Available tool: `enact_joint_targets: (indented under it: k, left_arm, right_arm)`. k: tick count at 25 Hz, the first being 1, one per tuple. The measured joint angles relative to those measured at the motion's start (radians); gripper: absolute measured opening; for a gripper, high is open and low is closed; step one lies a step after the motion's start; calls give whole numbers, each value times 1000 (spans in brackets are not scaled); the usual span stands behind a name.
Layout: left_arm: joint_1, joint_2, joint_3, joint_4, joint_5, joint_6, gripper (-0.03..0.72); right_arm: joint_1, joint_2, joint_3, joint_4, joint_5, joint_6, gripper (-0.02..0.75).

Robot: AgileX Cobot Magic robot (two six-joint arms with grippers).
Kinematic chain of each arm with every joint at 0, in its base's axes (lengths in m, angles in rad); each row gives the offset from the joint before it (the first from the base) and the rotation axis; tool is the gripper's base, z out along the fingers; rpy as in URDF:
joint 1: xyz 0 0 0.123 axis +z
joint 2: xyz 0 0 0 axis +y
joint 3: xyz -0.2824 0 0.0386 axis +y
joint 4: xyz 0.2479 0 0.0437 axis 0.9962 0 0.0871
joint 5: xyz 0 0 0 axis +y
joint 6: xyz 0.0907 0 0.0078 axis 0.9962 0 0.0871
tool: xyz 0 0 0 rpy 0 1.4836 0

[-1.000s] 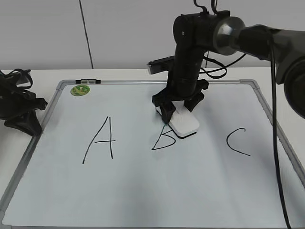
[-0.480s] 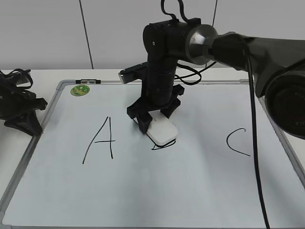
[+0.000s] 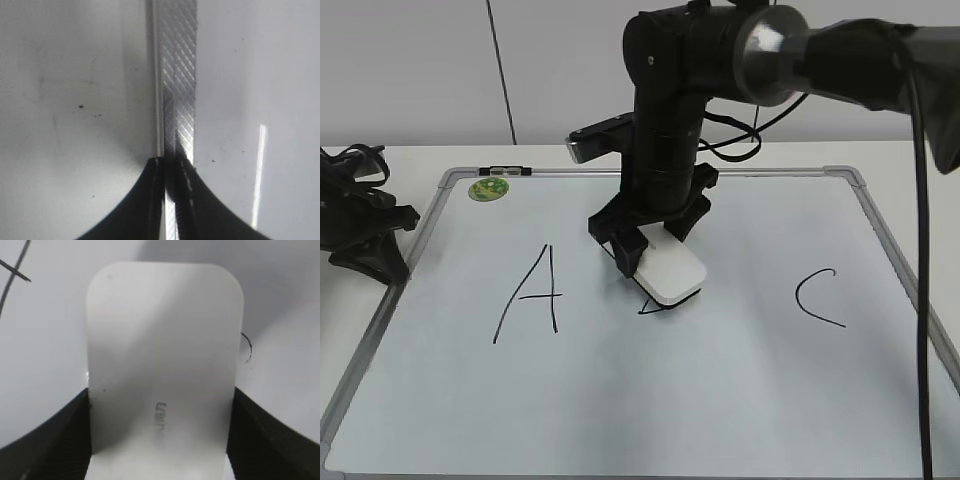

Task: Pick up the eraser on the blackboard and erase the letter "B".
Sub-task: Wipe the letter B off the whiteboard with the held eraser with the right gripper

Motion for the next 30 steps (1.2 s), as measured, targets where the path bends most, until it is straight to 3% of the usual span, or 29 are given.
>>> enact_joint_targets:
  k: [8, 15, 30]
  left_arm:
    - [0, 0, 0, 0, 0, 0, 29]
    - [0, 0, 0, -1, 0, 0, 29]
    - [0, 0, 0, -1, 0, 0, 29]
  right_arm:
    - [-2, -3, 32, 6, -4, 0, 540]
    - [-2, -3, 159, 7, -16, -4, 540]
    - [-3, 4, 147, -28, -14, -13, 540]
